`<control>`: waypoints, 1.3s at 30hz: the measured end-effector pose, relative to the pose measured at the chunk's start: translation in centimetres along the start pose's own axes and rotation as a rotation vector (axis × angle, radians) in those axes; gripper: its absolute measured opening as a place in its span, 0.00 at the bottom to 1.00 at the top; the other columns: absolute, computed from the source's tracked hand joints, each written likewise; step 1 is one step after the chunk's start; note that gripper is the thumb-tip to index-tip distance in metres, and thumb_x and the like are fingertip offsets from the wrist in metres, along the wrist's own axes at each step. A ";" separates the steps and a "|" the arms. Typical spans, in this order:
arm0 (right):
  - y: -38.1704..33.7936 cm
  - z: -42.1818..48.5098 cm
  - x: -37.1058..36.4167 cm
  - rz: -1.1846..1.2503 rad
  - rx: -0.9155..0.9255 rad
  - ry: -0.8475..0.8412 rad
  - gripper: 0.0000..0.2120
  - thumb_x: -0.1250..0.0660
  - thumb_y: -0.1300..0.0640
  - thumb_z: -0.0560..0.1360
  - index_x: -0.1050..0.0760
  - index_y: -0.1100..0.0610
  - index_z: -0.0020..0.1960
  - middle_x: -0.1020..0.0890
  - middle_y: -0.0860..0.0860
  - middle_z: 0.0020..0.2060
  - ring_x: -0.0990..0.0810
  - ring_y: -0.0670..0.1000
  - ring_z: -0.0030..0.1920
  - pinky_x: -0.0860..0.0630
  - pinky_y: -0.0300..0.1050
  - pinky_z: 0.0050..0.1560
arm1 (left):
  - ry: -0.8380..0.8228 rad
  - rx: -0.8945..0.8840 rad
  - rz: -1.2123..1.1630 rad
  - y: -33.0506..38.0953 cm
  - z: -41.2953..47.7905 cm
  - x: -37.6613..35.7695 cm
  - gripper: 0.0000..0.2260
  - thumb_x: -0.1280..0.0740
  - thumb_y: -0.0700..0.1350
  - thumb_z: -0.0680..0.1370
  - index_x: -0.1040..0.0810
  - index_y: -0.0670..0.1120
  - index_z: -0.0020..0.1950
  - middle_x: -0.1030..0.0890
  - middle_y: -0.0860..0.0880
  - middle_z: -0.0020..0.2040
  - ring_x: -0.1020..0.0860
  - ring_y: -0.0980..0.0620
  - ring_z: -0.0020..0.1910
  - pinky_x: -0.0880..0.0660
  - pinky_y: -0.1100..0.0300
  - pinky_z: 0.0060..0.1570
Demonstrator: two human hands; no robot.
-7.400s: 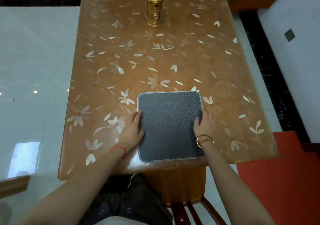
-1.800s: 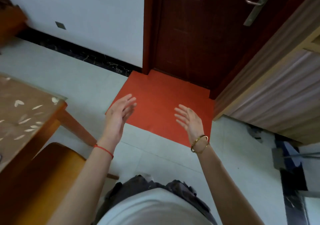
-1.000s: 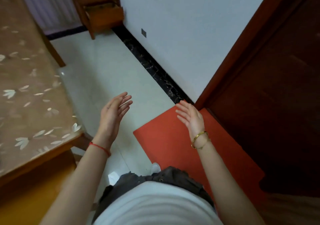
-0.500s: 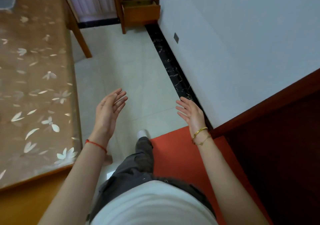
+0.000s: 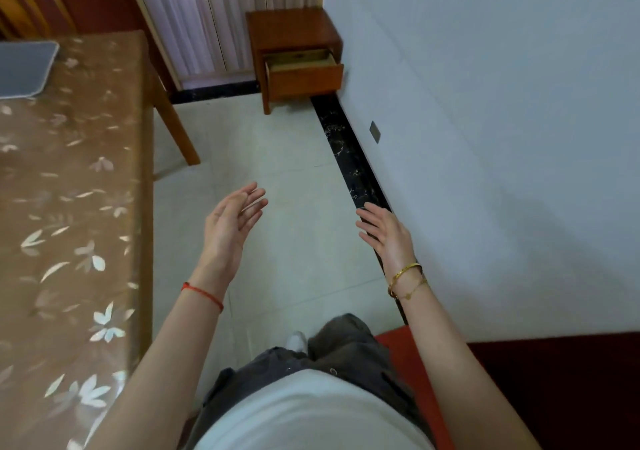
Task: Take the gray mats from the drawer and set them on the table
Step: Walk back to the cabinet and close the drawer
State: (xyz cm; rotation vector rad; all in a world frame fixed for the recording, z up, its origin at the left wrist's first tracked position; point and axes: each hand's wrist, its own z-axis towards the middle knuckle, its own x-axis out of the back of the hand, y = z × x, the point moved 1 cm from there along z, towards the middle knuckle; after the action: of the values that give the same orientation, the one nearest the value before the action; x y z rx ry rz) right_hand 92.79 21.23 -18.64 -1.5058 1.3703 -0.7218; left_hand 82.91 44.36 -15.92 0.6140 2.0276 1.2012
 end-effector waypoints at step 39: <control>-23.7 65.8 -10.6 -0.099 -0.044 -0.220 0.14 0.42 0.51 0.81 0.23 0.55 0.59 0.18 0.55 0.58 0.20 0.54 0.58 0.25 0.52 0.63 | 0.232 -0.127 -0.072 11.0 59.1 -22.7 0.11 0.41 0.42 0.83 0.20 0.47 0.58 0.16 0.45 0.58 0.18 0.49 0.59 0.25 0.56 0.63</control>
State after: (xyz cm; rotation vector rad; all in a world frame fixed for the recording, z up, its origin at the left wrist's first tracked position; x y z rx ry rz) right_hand 158.94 46.25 -20.47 -1.6452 1.1593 -0.5708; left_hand 143.10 66.82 -18.48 0.3505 2.1221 1.3998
